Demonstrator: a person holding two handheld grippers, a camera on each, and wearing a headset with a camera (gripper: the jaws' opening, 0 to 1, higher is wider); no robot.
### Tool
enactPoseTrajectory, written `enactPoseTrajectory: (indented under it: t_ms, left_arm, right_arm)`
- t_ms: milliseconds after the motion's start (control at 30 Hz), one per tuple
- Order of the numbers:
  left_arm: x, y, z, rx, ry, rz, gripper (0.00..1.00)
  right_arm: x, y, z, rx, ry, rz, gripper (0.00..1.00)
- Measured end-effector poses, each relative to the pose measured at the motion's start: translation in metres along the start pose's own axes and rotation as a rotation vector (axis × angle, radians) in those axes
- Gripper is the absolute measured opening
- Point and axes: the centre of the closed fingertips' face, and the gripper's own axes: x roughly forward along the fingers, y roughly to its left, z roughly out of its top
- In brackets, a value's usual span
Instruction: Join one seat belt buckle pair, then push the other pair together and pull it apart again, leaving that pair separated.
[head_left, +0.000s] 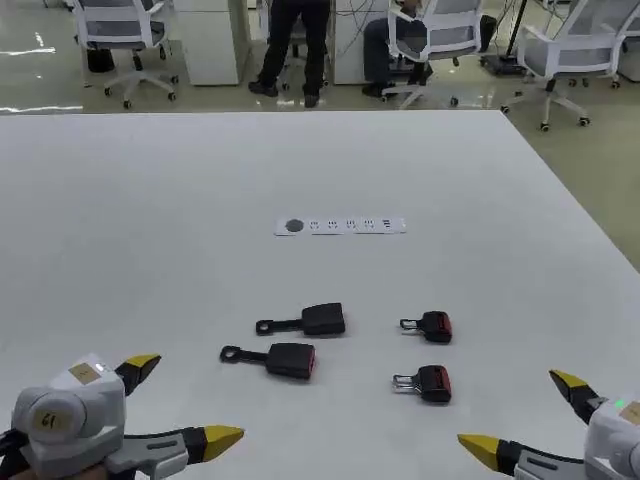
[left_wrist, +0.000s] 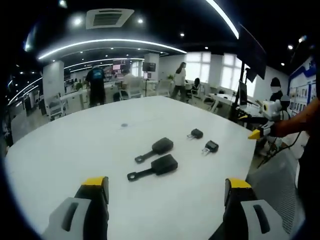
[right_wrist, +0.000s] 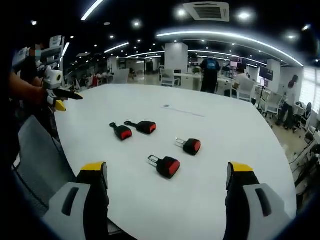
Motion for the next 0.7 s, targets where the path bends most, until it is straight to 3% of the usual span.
enactPoseTrajectory:
  t_ms: [700]
  left_arm:
    - [0.0037,-0.0013,0.0033,-0.004,0.002,-0.003,0.98]
  right_arm:
    - [0.0059,-0.0046,-0.0007,0.0,0.009,0.0,1.0]
